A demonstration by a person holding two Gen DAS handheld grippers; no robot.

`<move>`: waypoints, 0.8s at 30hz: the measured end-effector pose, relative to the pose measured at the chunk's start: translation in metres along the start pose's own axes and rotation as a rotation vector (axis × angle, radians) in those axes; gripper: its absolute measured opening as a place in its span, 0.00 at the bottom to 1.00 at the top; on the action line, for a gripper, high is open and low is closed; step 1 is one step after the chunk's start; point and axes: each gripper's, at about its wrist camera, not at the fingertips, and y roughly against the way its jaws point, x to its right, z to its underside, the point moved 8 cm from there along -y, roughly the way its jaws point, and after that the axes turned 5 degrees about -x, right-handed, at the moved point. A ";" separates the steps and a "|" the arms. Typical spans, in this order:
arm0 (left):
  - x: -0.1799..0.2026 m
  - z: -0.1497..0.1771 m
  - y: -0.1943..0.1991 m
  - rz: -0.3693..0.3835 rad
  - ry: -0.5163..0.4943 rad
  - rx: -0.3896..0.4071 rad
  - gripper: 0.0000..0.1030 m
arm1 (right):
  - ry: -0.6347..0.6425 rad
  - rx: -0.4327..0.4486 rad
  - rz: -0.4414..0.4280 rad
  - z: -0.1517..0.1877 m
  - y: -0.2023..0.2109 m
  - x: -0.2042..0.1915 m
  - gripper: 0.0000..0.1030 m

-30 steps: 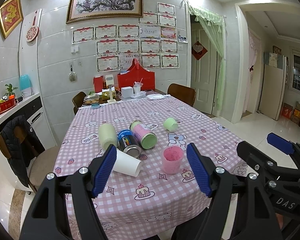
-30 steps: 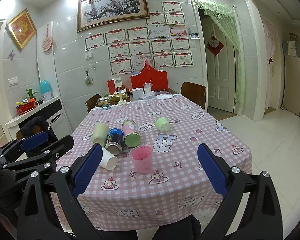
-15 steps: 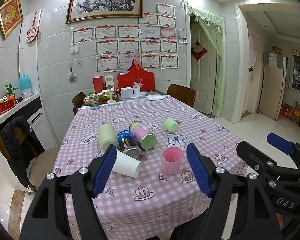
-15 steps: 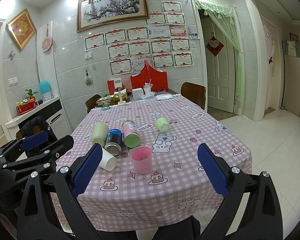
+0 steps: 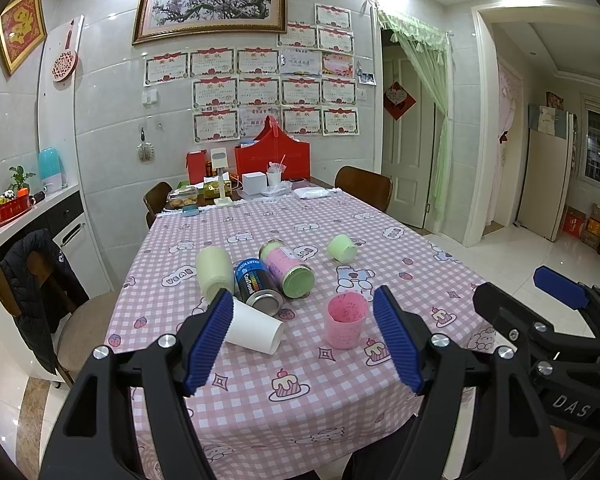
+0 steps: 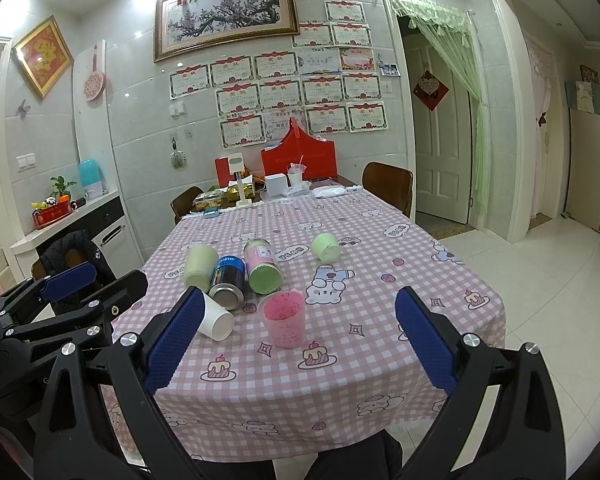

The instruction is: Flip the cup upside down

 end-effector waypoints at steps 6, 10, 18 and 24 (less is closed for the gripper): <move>0.001 0.000 -0.001 0.001 0.000 -0.001 0.70 | -0.004 -0.004 -0.002 0.000 -0.001 0.000 0.90; 0.002 0.001 -0.002 0.001 -0.001 -0.002 0.70 | -0.003 -0.004 -0.003 0.000 -0.001 0.000 0.90; 0.002 0.002 -0.006 0.001 0.003 -0.002 0.70 | -0.002 -0.004 -0.003 0.001 -0.003 0.001 0.90; 0.002 0.002 -0.006 0.000 0.003 -0.001 0.70 | -0.003 -0.004 -0.003 0.001 -0.003 0.001 0.90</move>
